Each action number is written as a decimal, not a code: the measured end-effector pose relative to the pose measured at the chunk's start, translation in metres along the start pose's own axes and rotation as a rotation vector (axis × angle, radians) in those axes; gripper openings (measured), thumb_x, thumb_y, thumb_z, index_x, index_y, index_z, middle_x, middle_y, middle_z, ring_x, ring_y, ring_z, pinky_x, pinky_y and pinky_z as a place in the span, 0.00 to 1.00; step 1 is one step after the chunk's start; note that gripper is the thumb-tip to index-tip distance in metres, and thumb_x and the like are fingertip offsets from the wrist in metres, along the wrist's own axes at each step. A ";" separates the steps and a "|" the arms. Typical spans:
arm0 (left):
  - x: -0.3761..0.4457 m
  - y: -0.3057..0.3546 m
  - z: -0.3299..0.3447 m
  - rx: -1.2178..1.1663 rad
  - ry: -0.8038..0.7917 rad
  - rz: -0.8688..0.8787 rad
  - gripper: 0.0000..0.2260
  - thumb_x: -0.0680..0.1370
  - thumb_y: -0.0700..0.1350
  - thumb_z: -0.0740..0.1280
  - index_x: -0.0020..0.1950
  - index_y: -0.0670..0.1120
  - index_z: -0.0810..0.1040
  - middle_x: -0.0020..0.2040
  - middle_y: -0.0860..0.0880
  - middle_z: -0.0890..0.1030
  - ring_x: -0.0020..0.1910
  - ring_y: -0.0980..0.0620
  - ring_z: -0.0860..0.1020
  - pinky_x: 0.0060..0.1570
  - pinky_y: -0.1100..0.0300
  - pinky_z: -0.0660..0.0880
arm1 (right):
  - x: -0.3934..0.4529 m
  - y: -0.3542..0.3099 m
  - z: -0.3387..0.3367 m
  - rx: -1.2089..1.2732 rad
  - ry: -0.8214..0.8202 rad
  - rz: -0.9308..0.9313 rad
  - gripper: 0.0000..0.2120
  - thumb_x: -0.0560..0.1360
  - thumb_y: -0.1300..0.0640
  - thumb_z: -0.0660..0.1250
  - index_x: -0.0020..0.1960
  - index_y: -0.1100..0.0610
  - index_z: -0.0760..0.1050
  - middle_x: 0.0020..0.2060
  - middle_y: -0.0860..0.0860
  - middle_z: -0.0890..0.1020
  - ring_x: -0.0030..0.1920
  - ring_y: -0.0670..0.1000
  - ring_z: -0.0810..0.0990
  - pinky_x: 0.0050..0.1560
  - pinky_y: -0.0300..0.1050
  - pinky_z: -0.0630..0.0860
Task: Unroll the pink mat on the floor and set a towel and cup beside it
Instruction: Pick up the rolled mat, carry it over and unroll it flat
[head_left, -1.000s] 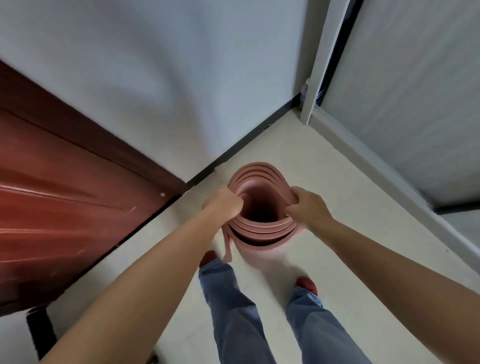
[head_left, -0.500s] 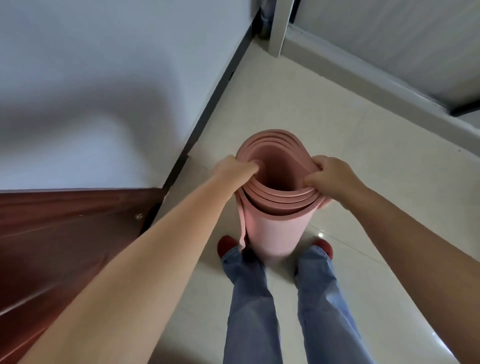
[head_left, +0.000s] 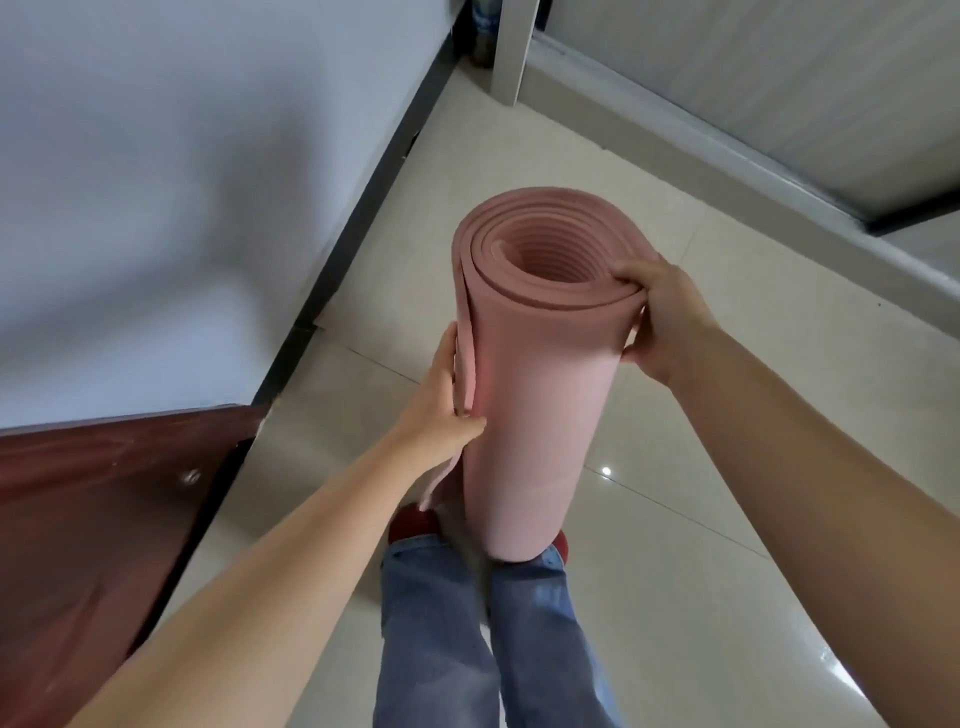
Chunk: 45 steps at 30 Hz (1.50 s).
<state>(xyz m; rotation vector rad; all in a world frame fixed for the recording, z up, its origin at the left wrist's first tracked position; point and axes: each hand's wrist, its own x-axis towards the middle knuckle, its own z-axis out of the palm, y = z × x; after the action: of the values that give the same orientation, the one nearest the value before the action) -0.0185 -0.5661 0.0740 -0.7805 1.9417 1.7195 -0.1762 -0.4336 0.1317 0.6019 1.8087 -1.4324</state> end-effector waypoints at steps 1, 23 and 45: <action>0.009 -0.003 0.002 0.074 0.070 0.027 0.40 0.74 0.31 0.64 0.77 0.53 0.47 0.70 0.52 0.68 0.63 0.50 0.72 0.57 0.55 0.74 | 0.007 0.002 0.001 0.025 -0.003 -0.018 0.08 0.72 0.57 0.62 0.36 0.47 0.74 0.31 0.43 0.76 0.37 0.45 0.73 0.49 0.49 0.69; 0.233 -0.143 0.018 0.783 -0.018 -0.149 0.25 0.79 0.41 0.61 0.74 0.36 0.58 0.71 0.38 0.68 0.68 0.41 0.69 0.67 0.54 0.67 | 0.206 0.224 0.003 -0.747 0.120 -0.106 0.23 0.72 0.49 0.65 0.63 0.59 0.70 0.57 0.59 0.76 0.51 0.59 0.76 0.45 0.45 0.74; 0.262 -0.214 -0.003 0.833 0.200 -0.105 0.19 0.77 0.33 0.56 0.68 0.35 0.65 0.66 0.36 0.72 0.64 0.39 0.71 0.60 0.55 0.69 | 0.227 0.250 0.000 -0.823 -0.020 0.056 0.39 0.65 0.37 0.68 0.68 0.58 0.63 0.65 0.57 0.71 0.48 0.58 0.74 0.33 0.44 0.75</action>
<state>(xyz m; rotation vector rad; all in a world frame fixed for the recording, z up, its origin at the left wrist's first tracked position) -0.0728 -0.6181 -0.2556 -0.7130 2.4029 0.6526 -0.1302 -0.3857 -0.1989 0.1993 2.1193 -0.5474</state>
